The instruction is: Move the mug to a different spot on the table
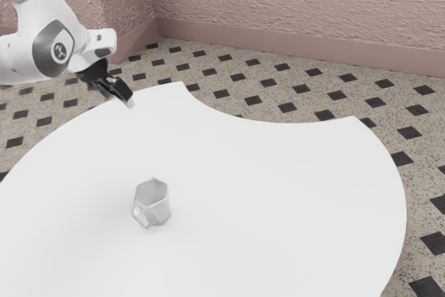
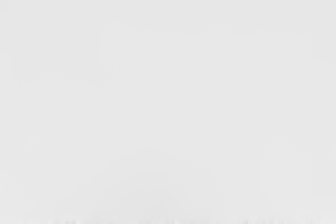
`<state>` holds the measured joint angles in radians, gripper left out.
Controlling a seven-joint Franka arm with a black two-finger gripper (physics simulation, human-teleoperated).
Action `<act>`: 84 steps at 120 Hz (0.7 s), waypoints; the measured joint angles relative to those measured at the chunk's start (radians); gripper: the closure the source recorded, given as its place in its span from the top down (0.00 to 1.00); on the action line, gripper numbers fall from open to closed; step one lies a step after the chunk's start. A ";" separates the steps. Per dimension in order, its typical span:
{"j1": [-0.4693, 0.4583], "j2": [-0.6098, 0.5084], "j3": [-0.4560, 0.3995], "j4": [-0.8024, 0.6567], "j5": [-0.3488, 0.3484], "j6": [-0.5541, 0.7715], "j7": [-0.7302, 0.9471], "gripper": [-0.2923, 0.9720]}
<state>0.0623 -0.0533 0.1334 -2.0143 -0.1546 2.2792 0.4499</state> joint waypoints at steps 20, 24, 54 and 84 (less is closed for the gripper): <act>-0.007 0.057 0.000 0.123 0.085 -0.152 -0.105 0.77; -0.009 0.067 0.000 0.145 0.093 -0.175 -0.127 0.77; -0.024 0.089 -0.002 0.201 0.116 -0.281 -0.269 0.77; -0.027 0.094 -0.007 0.202 0.119 -0.319 -0.367 0.77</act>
<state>0.0355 0.0412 0.1267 -1.8125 -0.0355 1.9599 0.0830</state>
